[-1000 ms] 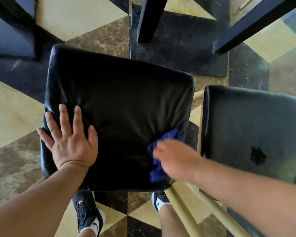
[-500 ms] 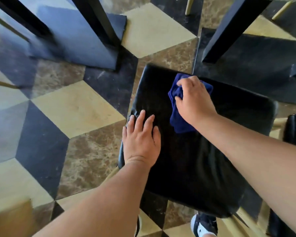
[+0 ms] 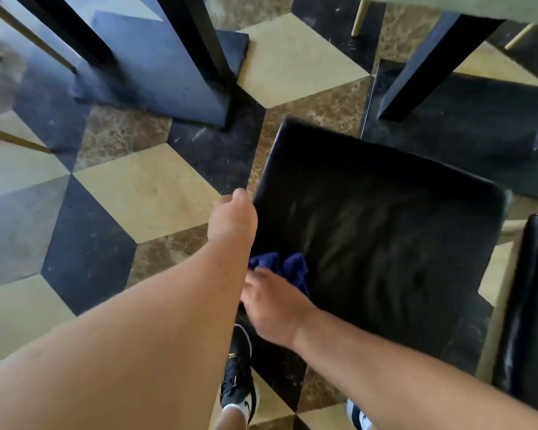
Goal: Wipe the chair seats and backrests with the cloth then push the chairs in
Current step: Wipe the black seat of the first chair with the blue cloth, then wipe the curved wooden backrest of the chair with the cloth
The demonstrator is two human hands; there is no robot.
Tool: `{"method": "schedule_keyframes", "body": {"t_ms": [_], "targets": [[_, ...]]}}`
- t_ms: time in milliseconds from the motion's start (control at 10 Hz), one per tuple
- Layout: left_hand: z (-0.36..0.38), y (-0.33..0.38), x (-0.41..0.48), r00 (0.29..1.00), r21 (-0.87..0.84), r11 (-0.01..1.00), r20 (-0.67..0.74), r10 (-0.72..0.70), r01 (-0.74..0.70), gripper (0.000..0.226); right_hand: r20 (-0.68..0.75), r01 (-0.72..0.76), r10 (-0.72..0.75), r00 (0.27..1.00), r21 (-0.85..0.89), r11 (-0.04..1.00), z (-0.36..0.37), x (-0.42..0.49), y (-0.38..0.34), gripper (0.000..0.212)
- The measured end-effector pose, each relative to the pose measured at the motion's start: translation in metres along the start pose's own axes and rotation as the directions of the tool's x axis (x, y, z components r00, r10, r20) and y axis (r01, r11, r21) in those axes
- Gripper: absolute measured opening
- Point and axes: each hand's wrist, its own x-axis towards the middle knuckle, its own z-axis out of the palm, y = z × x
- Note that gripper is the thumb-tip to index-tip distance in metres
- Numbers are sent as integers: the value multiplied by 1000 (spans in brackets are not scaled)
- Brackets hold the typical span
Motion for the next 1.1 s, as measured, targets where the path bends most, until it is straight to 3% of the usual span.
{"method": "schedule_keyframes", "body": {"t_ms": [100, 200, 300, 400, 500, 600, 700, 800, 900, 1000, 1100], "targets": [[11, -10, -5, 994, 61, 996, 96, 52, -58, 48, 271, 166, -151, 951, -32, 986, 7, -37, 2, 19], [27, -26, -13, 985, 133, 983, 128, 112, -129, 56, 326, 235, -201, 924, -69, 970, -16, -55, 36, 18], [38, -37, -18, 991, 129, 983, 58, 121, -127, 63, 326, 280, -220, 919, -148, 949, -55, -68, 67, 7], [54, -46, -25, 985, 208, 967, -64, 161, -144, 65, -124, 69, -78, 989, -70, 995, -103, -55, 117, 22], [68, -53, -33, 961, 291, 943, -172, 215, -159, 67, -299, -356, 287, 910, -207, 912, -147, -20, 169, 13], [80, -60, -28, 933, 312, 934, -252, 257, -173, 68, -448, -500, 414, 793, -90, 861, -141, 3, 159, 16], [85, -61, -22, 925, 332, 930, -279, 258, -160, 70, -248, -242, 229, 941, -20, 970, -80, -31, 111, 11], [85, -61, -23, 929, 339, 928, -270, 253, -154, 71, 86, -40, 51, 995, -126, 991, -45, -91, 104, 12], [84, -60, -22, 935, 345, 928, -263, 238, -140, 69, -295, -10, 212, 932, 564, 826, -70, -91, 102, 41], [82, -56, -23, 946, 357, 926, -236, 221, -127, 68, -510, -25, 278, 814, 448, 894, -87, -75, 123, 23], [66, -45, -30, 981, 388, 914, -97, 171, -121, 66, -333, -411, 294, 896, -368, 834, -101, -80, 139, 34]]}}
